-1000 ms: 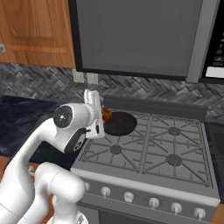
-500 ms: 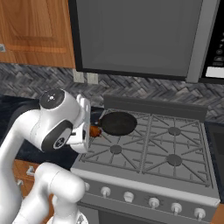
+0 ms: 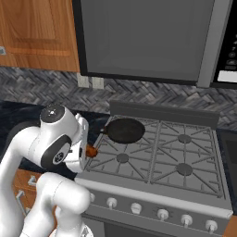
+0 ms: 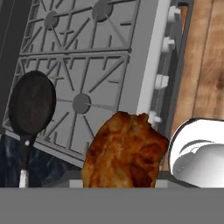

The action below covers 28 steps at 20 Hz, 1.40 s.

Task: Take the chicken drumsticks from the pan and place one on each plate on the dining counter.

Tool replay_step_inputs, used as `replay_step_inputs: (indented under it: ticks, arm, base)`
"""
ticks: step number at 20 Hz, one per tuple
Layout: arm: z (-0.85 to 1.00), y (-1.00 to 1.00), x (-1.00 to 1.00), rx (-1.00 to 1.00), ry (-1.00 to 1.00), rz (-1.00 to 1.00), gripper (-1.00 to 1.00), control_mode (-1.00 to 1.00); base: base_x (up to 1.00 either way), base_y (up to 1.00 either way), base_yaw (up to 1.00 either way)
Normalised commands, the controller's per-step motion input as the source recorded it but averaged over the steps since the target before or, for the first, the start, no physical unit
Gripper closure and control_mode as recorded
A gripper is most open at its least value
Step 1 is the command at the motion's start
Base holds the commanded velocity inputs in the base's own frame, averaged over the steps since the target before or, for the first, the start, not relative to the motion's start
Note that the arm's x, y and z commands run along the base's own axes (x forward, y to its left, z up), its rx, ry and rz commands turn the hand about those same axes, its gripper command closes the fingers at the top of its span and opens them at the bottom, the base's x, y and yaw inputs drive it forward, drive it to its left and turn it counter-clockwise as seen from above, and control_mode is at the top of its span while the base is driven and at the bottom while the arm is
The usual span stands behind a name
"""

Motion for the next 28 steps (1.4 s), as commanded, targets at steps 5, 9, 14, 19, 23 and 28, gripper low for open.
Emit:
replay_step_inputs:
  ticks: [5,9,14,19,23,28]
  arm:
    - [-0.46,0.24,-0.11,0.00,0.00,0.00,1.00,-1.00]
    - [-0.30,0.19,-0.13,0.00,0.00,0.00,1.00,1.00]
    - [0.00,0.00,0.00,0.00,0.00,0.00,1.00,1.00]
    - [0.00,0.00,0.00,0.00,0.00,0.00,1.00,1.00]
    - [0.00,0.00,0.00,0.00,0.00,0.00,1.00,1.00]
    - [0.00,0.00,0.00,0.00,0.00,0.00,1.00,1.00]
  base:
    - [0.00,0.00,0.00]
    - [-0.09,0.04,0.00]
    - [-0.51,0.16,-0.14]
    - [-0.65,0.09,-0.41]
    - [-0.56,0.09,-0.66]
    - [-0.47,0.09,-0.83]
